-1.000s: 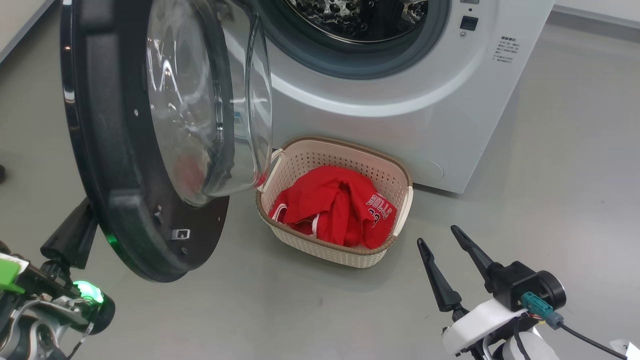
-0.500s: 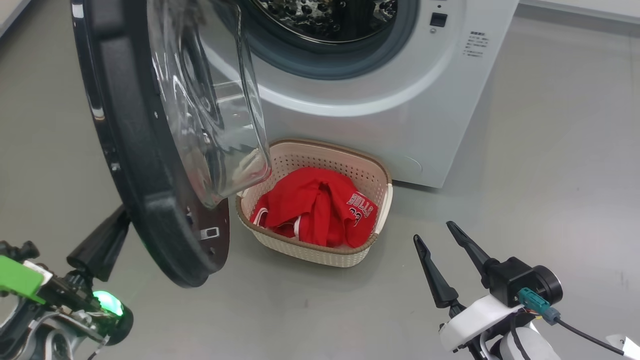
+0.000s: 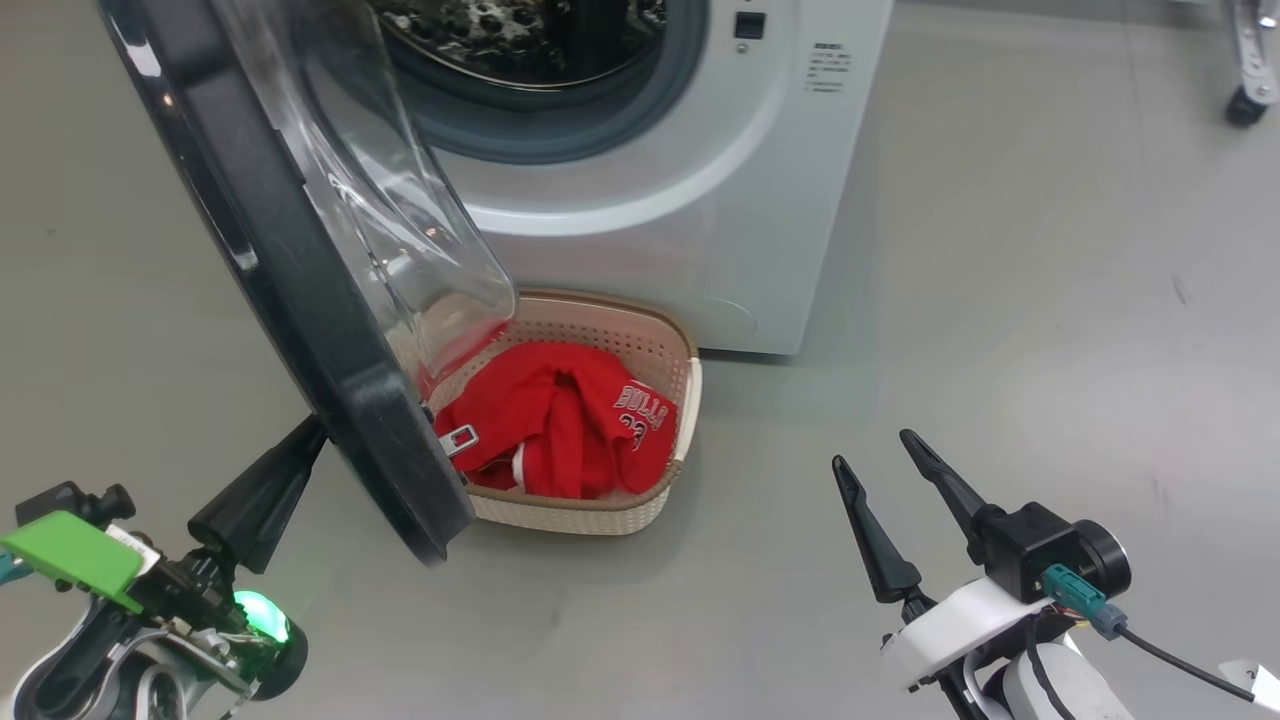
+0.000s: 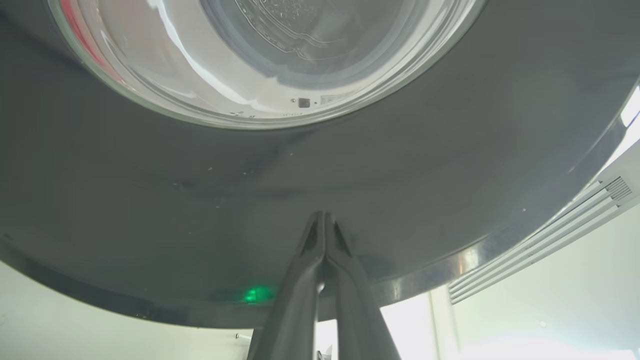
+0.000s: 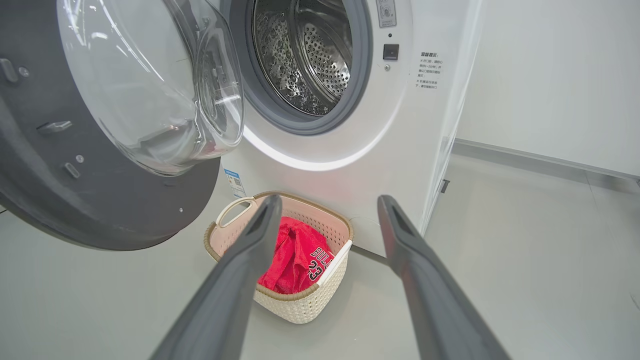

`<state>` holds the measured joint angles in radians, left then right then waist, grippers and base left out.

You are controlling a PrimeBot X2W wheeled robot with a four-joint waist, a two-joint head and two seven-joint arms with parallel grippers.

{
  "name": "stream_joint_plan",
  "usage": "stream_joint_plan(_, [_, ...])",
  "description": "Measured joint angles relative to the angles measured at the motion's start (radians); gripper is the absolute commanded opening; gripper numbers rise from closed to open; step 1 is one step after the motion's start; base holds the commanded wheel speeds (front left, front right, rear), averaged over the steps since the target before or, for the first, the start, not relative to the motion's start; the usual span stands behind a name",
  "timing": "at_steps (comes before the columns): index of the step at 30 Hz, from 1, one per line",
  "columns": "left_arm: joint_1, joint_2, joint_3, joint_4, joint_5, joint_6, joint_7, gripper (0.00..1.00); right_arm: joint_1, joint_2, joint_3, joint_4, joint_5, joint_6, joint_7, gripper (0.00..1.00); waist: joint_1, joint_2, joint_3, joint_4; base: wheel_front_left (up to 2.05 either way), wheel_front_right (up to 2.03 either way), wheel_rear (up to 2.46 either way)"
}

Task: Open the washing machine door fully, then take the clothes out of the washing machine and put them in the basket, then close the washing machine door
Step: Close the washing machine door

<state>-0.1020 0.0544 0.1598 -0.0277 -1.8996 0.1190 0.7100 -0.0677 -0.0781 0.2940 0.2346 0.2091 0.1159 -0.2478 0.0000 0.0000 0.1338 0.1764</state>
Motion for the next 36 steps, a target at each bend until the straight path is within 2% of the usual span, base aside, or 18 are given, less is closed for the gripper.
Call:
stream_joint_plan(18, [-0.008,-0.007,-0.007,0.061,0.0,0.001,-0.11,0.0,-0.002,0.007,-0.008,-0.003,0.0,-0.001,0.0,1.0,0.0,0.0,0.009,-0.209,0.0,0.0,0.0])
stream_joint_plan(36, [-0.209,-0.014,-0.018,0.212,0.021,0.004,-0.315,0.0,-0.005,0.017,-0.013,-0.024,0.007,-0.001,-0.002,1.0,0.0,0.0,0.075,-0.415,0.0,0.0,0.0])
